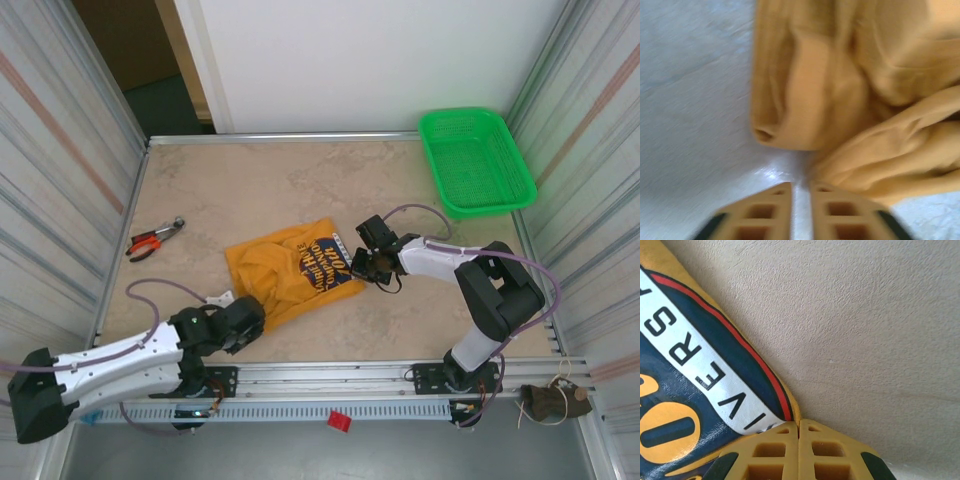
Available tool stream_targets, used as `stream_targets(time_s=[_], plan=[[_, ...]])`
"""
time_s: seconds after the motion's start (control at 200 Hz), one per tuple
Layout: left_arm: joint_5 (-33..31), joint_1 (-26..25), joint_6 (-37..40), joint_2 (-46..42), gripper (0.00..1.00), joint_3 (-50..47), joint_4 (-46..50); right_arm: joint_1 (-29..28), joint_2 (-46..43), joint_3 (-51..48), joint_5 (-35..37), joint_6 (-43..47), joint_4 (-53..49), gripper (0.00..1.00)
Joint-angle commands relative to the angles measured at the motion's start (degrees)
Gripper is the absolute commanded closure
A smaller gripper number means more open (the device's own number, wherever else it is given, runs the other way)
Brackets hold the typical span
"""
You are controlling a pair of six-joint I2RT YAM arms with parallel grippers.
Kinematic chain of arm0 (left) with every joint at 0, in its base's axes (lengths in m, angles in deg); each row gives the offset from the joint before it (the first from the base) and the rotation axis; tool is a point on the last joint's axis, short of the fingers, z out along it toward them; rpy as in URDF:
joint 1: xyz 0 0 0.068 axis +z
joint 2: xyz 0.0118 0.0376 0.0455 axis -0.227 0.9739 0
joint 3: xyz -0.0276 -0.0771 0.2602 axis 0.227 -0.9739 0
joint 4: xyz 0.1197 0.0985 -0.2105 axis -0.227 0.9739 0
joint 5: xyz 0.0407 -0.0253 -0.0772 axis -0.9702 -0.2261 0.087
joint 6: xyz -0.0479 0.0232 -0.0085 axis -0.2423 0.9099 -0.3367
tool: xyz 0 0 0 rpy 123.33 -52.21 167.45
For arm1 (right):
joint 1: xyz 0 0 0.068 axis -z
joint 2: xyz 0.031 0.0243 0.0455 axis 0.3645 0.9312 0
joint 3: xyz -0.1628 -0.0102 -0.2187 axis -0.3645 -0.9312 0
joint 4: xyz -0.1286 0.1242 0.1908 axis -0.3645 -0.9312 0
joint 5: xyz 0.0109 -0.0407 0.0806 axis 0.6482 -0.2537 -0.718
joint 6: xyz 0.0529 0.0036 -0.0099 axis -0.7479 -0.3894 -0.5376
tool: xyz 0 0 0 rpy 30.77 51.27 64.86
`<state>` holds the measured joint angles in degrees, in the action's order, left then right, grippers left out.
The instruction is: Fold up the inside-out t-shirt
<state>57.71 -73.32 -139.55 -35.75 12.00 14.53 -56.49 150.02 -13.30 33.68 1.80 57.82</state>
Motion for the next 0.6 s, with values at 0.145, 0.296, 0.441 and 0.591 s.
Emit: stream_targets(time_s=[0.145, 0.296, 0.441, 0.591], plan=[[-7.76, 13.46, 9.62, -5.59, 0.46, 5.92, 6.45, 1.02, 1.14, -1.46, 5.42, -1.39, -6.36, 1.00], [5.63, 35.47, 24.49, -2.02, 0.44, 4.95, -7.88, 0.93, 0.75, -1.87, 5.47, -1.04, -6.38, 1.00], [14.70, 44.41, 37.92, 12.55, 0.43, 11.52, -13.65, 0.98, 0.33, -1.82, 5.58, -0.60, -6.64, 1.00], [17.42, 44.65, 45.39, 23.62, 0.43, 18.05, -17.14, 0.88, 0.47, -1.53, 5.67, -0.33, -6.75, 1.00]])
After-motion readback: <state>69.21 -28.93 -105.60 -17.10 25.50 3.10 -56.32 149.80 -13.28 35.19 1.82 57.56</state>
